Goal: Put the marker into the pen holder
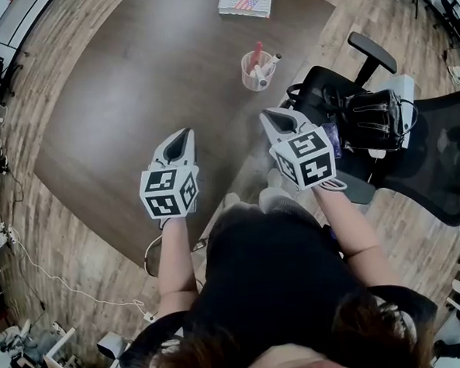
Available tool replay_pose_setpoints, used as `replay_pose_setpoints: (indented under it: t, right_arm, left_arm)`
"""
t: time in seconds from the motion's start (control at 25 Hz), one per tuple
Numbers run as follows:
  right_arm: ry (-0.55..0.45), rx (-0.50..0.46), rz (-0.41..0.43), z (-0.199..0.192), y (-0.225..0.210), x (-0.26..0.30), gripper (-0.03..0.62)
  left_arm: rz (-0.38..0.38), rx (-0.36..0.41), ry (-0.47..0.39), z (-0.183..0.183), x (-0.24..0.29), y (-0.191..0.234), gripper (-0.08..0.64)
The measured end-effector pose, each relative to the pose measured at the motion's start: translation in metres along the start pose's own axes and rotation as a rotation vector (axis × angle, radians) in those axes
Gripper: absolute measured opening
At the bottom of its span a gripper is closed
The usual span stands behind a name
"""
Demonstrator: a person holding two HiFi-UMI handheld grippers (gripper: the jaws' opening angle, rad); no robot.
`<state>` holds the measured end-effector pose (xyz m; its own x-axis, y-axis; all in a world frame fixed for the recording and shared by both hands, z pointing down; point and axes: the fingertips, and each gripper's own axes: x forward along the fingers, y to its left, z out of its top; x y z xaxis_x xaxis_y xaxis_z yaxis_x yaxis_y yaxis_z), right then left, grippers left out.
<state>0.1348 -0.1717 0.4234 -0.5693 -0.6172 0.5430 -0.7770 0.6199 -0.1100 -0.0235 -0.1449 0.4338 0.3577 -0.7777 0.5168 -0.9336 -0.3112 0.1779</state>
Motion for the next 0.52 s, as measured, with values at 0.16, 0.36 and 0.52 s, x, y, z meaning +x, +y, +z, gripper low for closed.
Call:
replay_pose_setpoints:
  t: [0.16,0.36,0.52]
  right_arm:
    - [-0.005,0.003,-0.002,0.001,0.007,-0.002,0.018]
    - [-0.015,0.003,-0.013,0.003,0.009,-0.005,0.018]
    - [-0.021,0.001,-0.014,0.003,0.012,-0.006,0.018]
  left_arm:
    - [-0.009,-0.001,-0.005,0.002,-0.005,0.000,0.031]
    - [-0.018,-0.001,-0.003,-0.001,-0.007,-0.001,0.031]
    - [-0.015,-0.006,-0.003,-0.004,-0.013,0.001,0.031]
